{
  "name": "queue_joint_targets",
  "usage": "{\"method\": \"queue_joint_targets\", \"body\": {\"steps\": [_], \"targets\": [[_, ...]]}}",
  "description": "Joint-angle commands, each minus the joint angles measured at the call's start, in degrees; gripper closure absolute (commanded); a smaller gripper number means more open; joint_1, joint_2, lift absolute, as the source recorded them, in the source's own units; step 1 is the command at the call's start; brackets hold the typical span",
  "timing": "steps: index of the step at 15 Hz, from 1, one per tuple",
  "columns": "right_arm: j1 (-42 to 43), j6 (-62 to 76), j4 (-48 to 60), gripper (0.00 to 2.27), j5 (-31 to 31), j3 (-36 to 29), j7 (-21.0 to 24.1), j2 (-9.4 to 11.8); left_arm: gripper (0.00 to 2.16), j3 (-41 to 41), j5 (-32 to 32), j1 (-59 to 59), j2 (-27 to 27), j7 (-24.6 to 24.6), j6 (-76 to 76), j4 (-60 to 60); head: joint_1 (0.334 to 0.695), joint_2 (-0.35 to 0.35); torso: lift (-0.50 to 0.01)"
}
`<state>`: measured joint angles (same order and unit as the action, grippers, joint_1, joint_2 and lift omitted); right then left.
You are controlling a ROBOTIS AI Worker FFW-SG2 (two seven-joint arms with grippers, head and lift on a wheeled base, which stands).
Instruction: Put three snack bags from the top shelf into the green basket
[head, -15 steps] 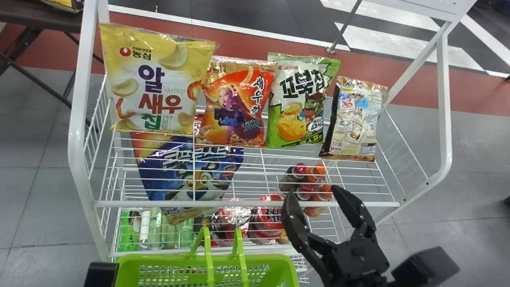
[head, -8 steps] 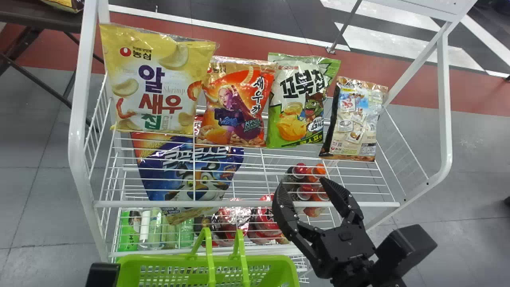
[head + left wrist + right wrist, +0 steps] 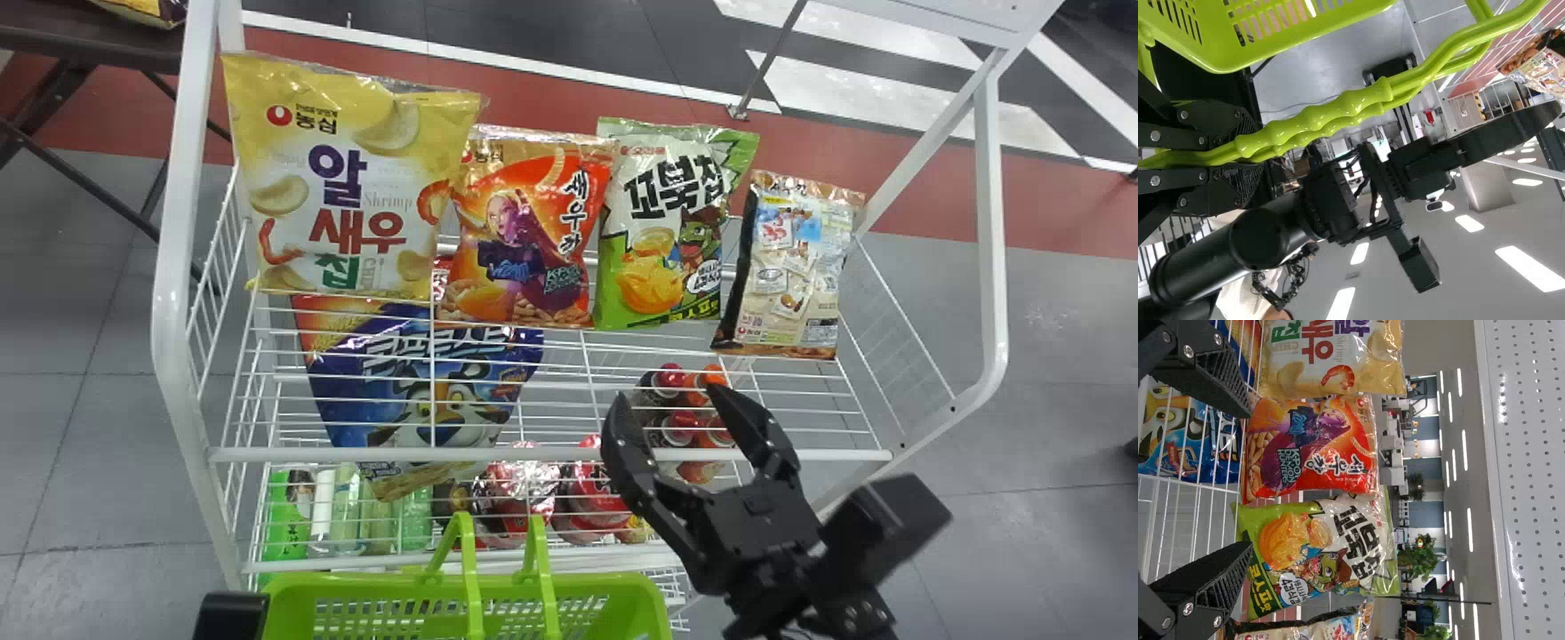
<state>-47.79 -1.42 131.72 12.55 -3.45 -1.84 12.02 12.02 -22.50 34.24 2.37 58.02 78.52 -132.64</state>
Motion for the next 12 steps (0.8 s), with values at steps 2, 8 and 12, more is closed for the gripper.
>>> {"method": "queue_joint_targets", "body": {"steps": [2, 8, 12], "targets": [[8.2, -4.3, -3.7, 0.14, 0.0, 2.0, 0.1, -0.3, 1.78, 0.5, 1.1, 0.6, 0.0, -0.5, -0.5, -1.3, 0.695, -0.35, -0.047], [19.4, -4.3, -10.9, 0.14, -1.2, 4.5, 0.7, -2.0, 1.78, 1.2, 2.0, -0.1, 0.9, -1.0, 1.1, -2.3, 0.695, -0.35, -0.047], [25.8, -4.3, -16.5, 0.14, -1.1, 6.4, 0.5, -2.1, 1.78, 1.6, 2.5, -0.3, 1.1, -1.9, 3.0, -3.1, 0.695, -0.35, -0.047]]}}
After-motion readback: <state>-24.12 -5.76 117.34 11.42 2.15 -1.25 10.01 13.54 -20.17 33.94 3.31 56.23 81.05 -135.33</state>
